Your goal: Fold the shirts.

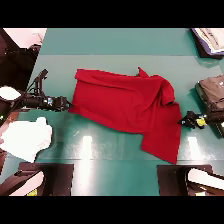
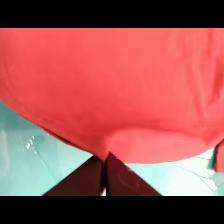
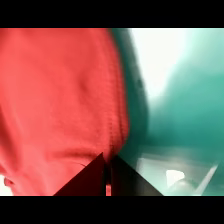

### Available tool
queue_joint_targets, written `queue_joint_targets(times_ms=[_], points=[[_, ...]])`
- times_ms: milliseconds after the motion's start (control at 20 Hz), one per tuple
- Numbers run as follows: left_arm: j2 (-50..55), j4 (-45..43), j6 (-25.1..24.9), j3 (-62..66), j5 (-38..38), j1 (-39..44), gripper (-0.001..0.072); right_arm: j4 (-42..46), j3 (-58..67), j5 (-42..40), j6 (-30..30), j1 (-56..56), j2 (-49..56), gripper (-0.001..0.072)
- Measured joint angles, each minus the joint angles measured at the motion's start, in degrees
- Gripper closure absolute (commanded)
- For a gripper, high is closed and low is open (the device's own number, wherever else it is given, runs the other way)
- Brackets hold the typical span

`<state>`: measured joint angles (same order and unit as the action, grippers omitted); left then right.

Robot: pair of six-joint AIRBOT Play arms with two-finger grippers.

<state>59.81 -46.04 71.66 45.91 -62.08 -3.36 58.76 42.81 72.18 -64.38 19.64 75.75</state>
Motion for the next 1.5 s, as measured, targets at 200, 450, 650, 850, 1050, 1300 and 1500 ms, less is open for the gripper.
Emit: queue_joint_targets(times_ms=[200,450,650,850,1050,1300,1500], points=[[-0.04,0.22,1.36,3.5,-3.45,0.02,0.0684,-0.31,2.47,-0.39,0.26,-2.56,-6.8,0.0699],[-0.04,0.7,2.03,23.1,-6.54,0.02,0.0685,-3.45,18.8,-1.84,-3.19,-5.14,-16.31,0.0699],[-0.07,0.81,2.86,47.78,-7.87,0.0,0.0684,-4.39,38.93,-4.72,-4.87,-7.3,-20.98,0.0699],[-0.81,0.39,3.26,70.9,-8.41,0.0,0.0684,-0.98,56.85,-6.51,-5.88,-7.96,-24.11,0.0699],[-5.62,0.26,3.61,79.52,-4.42,0.02,0.0685,7.21,68.35,-6.91,-8.39,-8.11,-27.74,0.07],[-11.02,0.31,5.4,82.05,-1.88,0.02,0.0685,14.36,73.88,-6.19,-10.56,-8.17,-30.75,0.0702],[-11.76,-3.72,7.61,72.67,-4.24,0.02,0.0684,16.11,74.79,0.37,-11.98,-8.17,-26.58,0.0702]])
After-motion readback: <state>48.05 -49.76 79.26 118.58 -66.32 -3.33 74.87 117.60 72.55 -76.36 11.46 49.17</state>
